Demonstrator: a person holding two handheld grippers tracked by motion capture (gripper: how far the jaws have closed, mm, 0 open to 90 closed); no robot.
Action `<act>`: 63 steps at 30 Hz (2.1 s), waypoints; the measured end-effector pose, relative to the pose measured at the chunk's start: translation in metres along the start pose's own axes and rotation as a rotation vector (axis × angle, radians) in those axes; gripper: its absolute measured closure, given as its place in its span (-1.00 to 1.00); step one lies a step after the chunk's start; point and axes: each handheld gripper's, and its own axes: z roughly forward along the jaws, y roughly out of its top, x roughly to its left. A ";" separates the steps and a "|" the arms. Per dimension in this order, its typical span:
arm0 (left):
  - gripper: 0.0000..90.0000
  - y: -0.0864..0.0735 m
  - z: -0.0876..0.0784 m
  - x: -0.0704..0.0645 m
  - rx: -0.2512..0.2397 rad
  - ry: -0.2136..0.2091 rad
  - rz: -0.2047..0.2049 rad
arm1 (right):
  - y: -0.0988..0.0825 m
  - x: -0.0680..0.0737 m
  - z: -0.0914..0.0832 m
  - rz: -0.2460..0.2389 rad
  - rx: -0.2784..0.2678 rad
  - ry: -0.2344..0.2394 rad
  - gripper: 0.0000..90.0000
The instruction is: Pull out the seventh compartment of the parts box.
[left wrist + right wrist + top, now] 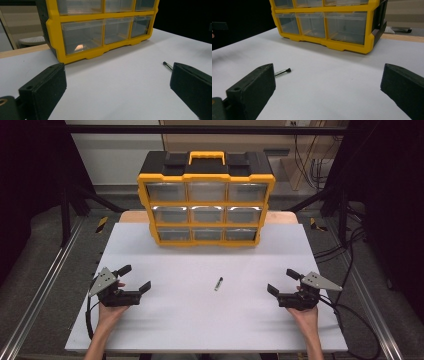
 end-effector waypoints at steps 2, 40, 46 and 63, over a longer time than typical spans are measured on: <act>-0.99 0.000 0.001 -0.001 0.006 -0.005 0.003 | 0.000 0.000 0.000 -0.004 -0.004 -0.001 -0.99; -0.97 0.030 0.019 -0.004 0.053 -0.001 0.065 | 0.001 0.000 0.000 -0.019 0.000 0.005 -0.99; -0.97 0.034 0.021 -0.004 0.054 -0.007 0.078 | 0.001 0.000 0.002 -0.030 -0.001 0.002 -0.99; -0.96 0.049 0.033 0.001 0.080 -0.011 0.153 | 0.002 0.000 0.002 -0.031 0.006 0.003 -0.99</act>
